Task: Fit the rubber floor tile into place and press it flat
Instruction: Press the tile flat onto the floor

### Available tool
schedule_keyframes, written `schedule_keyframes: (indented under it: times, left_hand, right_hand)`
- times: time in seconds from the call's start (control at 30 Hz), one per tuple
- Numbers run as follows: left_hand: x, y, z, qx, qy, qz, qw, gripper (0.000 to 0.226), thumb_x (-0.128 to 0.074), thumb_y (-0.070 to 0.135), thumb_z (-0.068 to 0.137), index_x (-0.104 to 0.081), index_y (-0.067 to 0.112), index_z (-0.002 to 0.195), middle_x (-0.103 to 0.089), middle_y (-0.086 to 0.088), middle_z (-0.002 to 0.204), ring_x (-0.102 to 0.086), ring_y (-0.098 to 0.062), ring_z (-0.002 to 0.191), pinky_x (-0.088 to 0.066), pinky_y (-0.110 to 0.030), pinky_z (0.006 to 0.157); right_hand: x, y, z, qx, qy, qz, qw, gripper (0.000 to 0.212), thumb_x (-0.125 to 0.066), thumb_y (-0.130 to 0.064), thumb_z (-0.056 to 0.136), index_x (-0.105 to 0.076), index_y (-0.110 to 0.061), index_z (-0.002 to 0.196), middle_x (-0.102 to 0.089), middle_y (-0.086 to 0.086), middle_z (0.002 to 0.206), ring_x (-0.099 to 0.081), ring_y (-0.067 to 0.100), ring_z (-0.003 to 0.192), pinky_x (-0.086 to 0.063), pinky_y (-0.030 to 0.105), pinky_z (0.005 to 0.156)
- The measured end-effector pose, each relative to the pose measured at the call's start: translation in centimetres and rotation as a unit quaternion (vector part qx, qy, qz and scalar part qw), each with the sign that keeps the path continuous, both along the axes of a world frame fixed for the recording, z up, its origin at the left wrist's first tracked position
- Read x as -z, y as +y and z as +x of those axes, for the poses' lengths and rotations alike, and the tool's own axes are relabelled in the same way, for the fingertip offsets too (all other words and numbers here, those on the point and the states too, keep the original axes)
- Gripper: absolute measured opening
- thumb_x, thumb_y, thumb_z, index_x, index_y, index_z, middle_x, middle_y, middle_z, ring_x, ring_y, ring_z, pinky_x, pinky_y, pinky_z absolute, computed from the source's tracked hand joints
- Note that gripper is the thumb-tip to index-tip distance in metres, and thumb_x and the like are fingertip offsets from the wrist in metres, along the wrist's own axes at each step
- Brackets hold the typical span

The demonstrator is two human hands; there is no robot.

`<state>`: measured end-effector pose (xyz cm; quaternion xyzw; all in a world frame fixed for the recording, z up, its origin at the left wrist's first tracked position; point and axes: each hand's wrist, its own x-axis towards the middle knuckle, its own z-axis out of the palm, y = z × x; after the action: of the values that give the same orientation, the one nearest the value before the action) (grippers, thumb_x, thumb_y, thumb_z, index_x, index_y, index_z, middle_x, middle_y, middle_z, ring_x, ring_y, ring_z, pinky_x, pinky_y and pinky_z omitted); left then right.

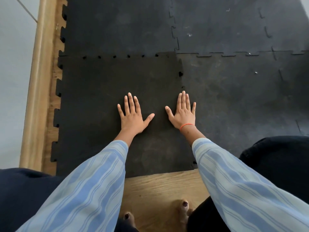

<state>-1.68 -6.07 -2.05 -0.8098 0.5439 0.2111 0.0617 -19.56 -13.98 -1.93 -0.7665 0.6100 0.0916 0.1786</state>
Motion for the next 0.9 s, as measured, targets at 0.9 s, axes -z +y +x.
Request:
schedule_keyframes:
  times: [0.9]
  left_hand:
    - [1.5,3.2,-2.0,0.0,-0.046,-0.096,0.994,0.077,-0.009,0.058,0.095,-0.008,0.007,0.152,-0.003,-0.019,0.16,-0.006,-0.032,0.148,-0.009,-0.058,0.114]
  right_hand:
    - [1.5,9.0,-4.5,0.049,-0.009,-0.091,0.995,0.076,-0.016,-0.057,0.093,-0.007,-0.011,0.153,-0.002,0.004,0.162,0.0,0.018,0.149,0.002,0.045,0.12]
